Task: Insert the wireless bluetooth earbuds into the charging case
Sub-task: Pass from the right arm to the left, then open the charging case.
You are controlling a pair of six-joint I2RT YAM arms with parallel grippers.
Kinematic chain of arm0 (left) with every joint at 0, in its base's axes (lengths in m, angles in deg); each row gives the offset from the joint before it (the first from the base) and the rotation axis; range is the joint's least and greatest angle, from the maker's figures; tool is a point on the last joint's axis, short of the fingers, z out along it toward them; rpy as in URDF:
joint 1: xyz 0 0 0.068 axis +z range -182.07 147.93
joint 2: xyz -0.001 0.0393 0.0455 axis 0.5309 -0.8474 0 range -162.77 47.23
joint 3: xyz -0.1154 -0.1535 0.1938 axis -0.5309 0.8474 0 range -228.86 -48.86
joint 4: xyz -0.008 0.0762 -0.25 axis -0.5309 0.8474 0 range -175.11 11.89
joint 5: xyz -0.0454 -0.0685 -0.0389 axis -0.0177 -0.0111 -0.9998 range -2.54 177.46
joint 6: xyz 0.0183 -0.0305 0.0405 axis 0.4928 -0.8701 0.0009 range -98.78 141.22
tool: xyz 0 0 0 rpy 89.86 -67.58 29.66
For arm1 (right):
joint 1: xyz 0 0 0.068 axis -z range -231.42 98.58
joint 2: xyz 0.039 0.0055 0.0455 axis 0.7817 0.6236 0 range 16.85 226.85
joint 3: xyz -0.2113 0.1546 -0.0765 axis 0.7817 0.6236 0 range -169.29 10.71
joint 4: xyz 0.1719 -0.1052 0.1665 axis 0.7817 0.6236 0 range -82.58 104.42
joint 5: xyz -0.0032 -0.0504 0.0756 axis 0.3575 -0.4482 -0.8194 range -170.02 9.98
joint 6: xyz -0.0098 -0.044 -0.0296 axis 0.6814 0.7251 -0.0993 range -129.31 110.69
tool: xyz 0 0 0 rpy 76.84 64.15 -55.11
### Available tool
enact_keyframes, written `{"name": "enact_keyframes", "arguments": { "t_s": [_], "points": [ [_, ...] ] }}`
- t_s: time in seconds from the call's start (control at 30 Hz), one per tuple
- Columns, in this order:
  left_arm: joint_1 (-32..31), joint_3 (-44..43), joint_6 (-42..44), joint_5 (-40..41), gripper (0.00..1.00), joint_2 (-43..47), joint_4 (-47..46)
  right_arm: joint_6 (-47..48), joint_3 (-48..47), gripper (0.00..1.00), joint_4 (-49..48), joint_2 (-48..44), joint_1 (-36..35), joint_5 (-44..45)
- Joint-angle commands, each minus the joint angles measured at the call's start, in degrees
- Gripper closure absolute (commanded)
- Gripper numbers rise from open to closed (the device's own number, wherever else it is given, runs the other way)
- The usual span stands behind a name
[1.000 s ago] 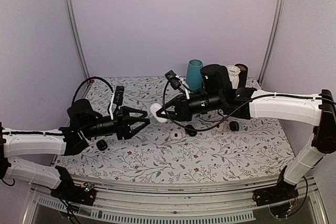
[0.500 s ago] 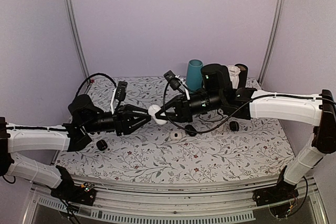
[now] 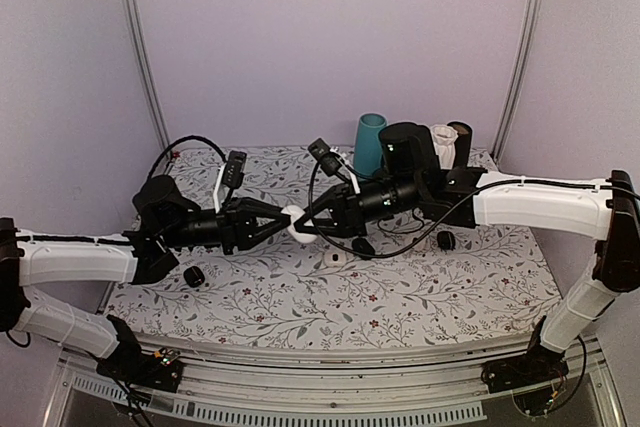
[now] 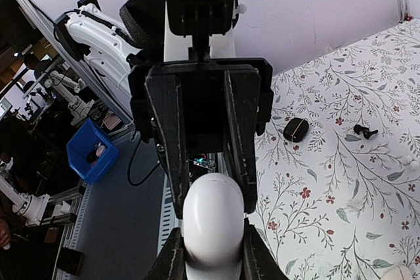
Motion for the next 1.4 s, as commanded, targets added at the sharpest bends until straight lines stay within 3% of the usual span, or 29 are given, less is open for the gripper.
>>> {"name": "enact_keyframes", "arguments": {
  "t_s": [0.0, 0.1, 0.37, 0.5, 0.7, 1.07, 1.37],
  "points": [
    [0.65, -1.62, -0.32, -2.23, 0.81, -1.12, -1.66, 1.04, -2.43, 0.95, 0.56, 1.06, -0.45, -0.04],
    [0.65, -1.74, -0.43, -2.91, 0.99, -1.4, -1.84, 1.1, -2.9, 0.92, 1.34, 1.54, -0.48, 0.58],
    [0.73, -0.07, -2.54, -3.1, 1.0, -0.27, -6.34, -0.09, -1.63, 0.67, 0.57, 0.86, -0.24, 5.47],
    [1.15, 1.12, -4.22, -3.6, 1.0, 0.72, -9.97, -2.61, 0.8, 0.61, -2.45, -0.43, 1.26, 5.84],
    [1.6, 2.15, -5.39, -5.1, 1.0, 1.7, -12.86, -6.98, 5.5, 0.59, -7.04, -3.03, 4.64, 4.83],
    [1.7, 2.4, -5.58, -4.51, 1.0, 1.59, -13.9, -8.21, 5.57, 0.59, -7.43, -3.27, 5.2, 3.93],
    [1.8, 2.43, -2.46, 5.06, 1.0, 3.05, -7.45, -9.95, 6.11, 0.54, -10.19, -4.22, 5.14, 3.13]
  ]
}}
